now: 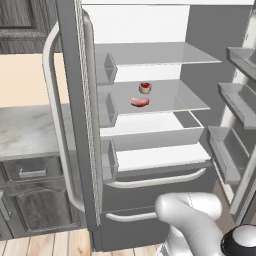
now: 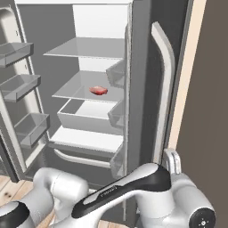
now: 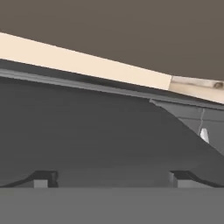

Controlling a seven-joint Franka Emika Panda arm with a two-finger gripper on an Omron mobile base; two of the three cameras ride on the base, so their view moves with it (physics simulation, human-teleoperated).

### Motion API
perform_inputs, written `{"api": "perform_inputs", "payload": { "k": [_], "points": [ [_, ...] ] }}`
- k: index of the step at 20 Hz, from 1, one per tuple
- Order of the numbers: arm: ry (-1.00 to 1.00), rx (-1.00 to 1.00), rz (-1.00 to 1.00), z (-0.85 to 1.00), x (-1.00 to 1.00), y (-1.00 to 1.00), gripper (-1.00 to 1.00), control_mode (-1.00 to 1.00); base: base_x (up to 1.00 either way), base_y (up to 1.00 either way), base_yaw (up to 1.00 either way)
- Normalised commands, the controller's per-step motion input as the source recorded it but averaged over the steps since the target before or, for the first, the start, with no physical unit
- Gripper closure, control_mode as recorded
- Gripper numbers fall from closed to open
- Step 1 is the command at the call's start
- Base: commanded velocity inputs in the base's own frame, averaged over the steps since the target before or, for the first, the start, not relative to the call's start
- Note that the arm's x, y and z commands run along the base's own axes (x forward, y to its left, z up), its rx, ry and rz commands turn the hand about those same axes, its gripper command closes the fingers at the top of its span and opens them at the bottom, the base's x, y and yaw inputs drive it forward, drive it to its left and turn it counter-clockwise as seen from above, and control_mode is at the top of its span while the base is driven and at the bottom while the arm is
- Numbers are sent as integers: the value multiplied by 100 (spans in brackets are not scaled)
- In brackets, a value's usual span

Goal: Place the steak on the counter behind the older steak on the same shelf of the fridge to maintain FIFO order. Close the fridge door when finished.

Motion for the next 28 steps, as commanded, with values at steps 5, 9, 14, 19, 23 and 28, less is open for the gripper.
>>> {"api": "perform_inputs", "payload": {
  "k": [5, 9, 14, 19, 23, 28],
  "points": [
    [0, -10, 13, 35, -1, 79, -100, -100, 0, 0, 0],
    [0, -10, 3, 43, 10, 91, -100, -100, 0, 0, 0],
    [0, -10, 0, 35, 17, 96, -100, -100, 0, 0, 0],
    [0, -9, -1, 32, 38, 91, -100, -100, 0, 0, 0],
    [0, -8, -3, 33, 43, 78, -100, -100, 0, 0, 0],
    [0, -4, -1, 41, 47, 46, -100, -100, 0, 0, 0]
  ]
}}
